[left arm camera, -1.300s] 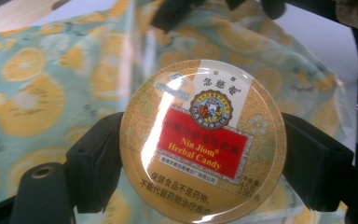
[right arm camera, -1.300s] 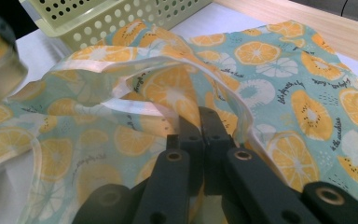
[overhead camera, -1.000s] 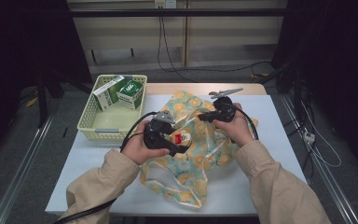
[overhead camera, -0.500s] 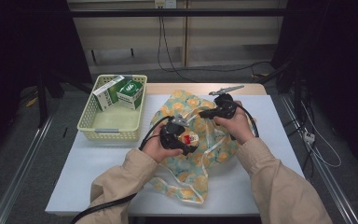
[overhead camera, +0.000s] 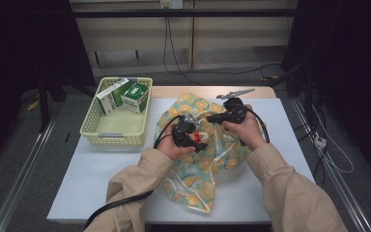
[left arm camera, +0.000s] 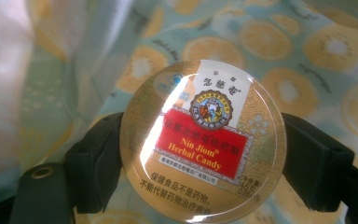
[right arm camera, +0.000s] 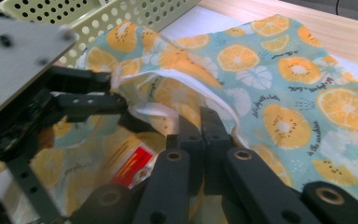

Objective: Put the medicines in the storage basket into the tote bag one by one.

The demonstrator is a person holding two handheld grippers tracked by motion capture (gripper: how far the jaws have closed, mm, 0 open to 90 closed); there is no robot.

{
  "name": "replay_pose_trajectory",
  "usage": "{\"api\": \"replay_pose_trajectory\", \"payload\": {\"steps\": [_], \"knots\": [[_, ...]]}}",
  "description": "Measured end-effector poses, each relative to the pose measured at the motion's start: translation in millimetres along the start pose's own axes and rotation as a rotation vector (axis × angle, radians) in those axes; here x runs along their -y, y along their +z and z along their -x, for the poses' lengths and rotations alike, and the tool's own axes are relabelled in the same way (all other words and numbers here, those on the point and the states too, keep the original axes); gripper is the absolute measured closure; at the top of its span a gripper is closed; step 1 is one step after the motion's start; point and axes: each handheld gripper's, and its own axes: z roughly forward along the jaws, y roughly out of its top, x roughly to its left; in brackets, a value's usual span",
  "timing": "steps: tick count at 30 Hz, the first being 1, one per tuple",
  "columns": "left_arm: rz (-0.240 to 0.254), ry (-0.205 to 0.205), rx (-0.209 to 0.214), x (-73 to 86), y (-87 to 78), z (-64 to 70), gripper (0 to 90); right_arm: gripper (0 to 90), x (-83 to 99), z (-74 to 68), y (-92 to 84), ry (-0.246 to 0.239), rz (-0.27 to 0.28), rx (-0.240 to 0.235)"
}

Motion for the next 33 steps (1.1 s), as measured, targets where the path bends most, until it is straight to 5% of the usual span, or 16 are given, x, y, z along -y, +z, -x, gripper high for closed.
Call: {"api": "replay_pose_trajectory", "payload": {"steps": [8, 13, 22, 26, 33], "knots": [[0.050, -0.044, -0.074, -16.3, 22.7, -20.6, 20.1, 89.6, 3.4, 9.3, 3.8, 0.034, -0.001, 0.020], [0.050, -0.070, -0.062, -17.6, 30.0, -21.1, 13.2, 89.5, 7.9, 17.0, 9.0, 0.063, -0.010, 0.035], [0.025, 0.007, 0.007, -14.6, -11.1, -3.1, 12.5, 89.6, 8.4, 26.0, 11.3, 0.082, -0.007, 0.062], [0.034, 0.006, 0.019, -13.3, -32.5, 0.3, 12.3, 89.6, 6.6, 29.5, 10.4, 0.089, -0.003, 0.082], [0.068, 0.010, -0.012, -14.0, -66.6, -2.6, 12.0, 89.6, 4.3, 30.0, 4.6, 0.094, 0.005, 0.087]]}}
